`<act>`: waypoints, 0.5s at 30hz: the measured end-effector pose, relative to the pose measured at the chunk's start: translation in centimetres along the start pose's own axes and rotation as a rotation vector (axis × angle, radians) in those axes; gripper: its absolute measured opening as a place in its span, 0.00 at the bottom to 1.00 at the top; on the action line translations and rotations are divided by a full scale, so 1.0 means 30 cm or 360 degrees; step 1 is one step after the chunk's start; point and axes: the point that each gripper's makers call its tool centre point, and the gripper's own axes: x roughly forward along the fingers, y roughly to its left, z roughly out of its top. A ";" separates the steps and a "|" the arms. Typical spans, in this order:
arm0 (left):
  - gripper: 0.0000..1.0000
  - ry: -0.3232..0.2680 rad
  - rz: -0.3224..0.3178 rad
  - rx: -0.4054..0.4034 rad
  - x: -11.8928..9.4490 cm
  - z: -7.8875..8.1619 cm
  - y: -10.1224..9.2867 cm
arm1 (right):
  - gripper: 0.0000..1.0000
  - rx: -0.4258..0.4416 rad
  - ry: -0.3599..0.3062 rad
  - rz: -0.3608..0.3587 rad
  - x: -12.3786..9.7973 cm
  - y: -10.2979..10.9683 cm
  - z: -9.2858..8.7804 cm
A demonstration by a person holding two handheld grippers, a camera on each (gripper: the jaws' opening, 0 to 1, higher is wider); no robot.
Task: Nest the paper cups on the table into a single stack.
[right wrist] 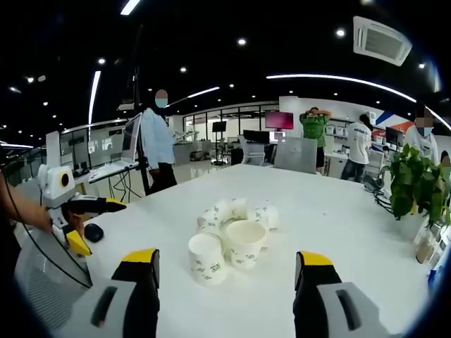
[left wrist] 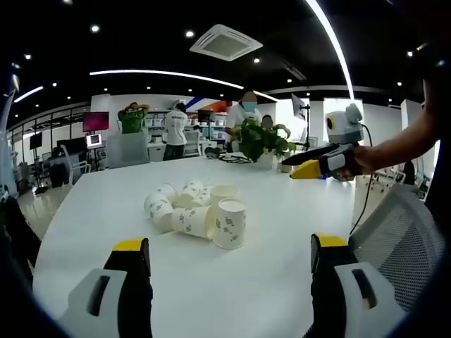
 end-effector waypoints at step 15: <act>0.94 0.0002 -0.0006 0.0000 -0.001 0.004 -0.013 | 0.71 0.0033 0.0024 0.0007 0.045 -0.042 0.012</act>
